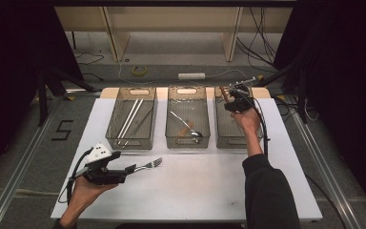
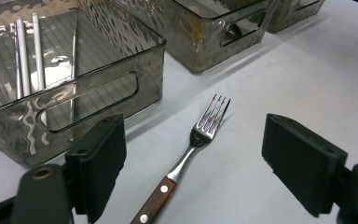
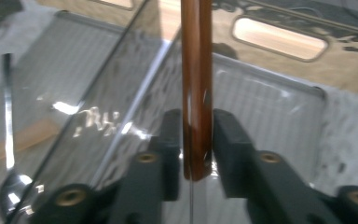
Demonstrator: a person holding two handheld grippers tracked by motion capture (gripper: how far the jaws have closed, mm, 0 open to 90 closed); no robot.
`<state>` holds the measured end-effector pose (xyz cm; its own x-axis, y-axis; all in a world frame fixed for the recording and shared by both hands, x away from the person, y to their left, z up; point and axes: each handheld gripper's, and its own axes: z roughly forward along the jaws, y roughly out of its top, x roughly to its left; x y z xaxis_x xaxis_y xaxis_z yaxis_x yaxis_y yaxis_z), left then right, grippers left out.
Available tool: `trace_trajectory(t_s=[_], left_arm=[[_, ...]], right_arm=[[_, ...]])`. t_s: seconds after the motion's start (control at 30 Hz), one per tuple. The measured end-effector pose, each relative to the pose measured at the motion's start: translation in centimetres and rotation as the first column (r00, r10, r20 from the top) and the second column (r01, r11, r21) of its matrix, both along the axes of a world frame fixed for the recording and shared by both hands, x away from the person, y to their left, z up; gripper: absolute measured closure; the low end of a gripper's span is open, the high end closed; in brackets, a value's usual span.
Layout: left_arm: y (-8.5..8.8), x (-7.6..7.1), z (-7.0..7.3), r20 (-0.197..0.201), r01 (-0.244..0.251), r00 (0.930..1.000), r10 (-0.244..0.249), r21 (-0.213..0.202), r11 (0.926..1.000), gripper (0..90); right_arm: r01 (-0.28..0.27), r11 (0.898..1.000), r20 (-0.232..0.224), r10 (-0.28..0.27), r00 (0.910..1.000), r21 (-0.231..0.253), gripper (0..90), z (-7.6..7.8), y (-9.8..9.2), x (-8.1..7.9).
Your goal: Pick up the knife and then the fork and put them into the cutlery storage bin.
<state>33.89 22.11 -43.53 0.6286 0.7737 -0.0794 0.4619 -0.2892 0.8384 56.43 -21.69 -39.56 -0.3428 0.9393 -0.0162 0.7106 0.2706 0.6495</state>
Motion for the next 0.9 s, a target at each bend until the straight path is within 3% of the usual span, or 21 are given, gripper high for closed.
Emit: trace_trajectory(t_s=[0.13, 0.3, 0.37, 0.47, 0.63, 0.73, 0.9], left_arm=[[0.2, 0.0, 0.0, 0.000, -0.008, 1.0000, 0.008, -0.005, 1.0000, 21.2], [0.1, 0.0, 0.0, -0.018, -0.004, 0.9998, 0.004, -0.012, 0.9999, 21.2], [-0.1, 0.0, 0.1, -0.024, 0.003, 0.9997, -0.003, 0.003, 1.0000, 21.3], [-0.3, 0.1, 0.1, -0.044, 0.006, 0.9990, -0.006, 0.013, 0.9999, 21.2], [-0.4, 0.2, 0.4, -0.068, 0.016, 0.9976, -0.013, 0.037, 0.9992, 21.6], [-0.6, 0.4, 0.6, -0.083, 0.025, 0.9964, -0.019, 0.074, 0.9969, 21.7], [-0.8, 0.9, 0.9, -0.115, 0.041, 0.9929, -0.029, 0.098, 0.9943, 22.9]], right_arm=[[0.013, 1.000, 0.015, -0.013, 0.9998, 0.008, 64.3, 0.5, -0.3, -0.2], [-0.022, 0.999, 0.035, 0.021, 0.9992, 0.040, 56.1, 1.6, -0.6, -1.3], [-0.036, 0.999, 0.048, 0.035, 0.9983, 0.031, 51.9, 1.9, -0.6, -2.0], [-0.072, 0.995, 0.059, 0.068, 0.9960, 0.064, 48.8, 2.3, -0.9, -3.1], [-0.139, 0.984, 0.108, 0.127, 0.9860, 0.112, 42.9, 3.0, -1.3, -5.9], [-0.192, 0.969, 0.139, 0.171, 0.9754, 0.153, 39.4, 3.5, -1.1, -7.9], [-0.281, 0.941, 0.175, 0.249, 0.9525, 0.190, 36.2, 3.2, -0.7, -11.6]])
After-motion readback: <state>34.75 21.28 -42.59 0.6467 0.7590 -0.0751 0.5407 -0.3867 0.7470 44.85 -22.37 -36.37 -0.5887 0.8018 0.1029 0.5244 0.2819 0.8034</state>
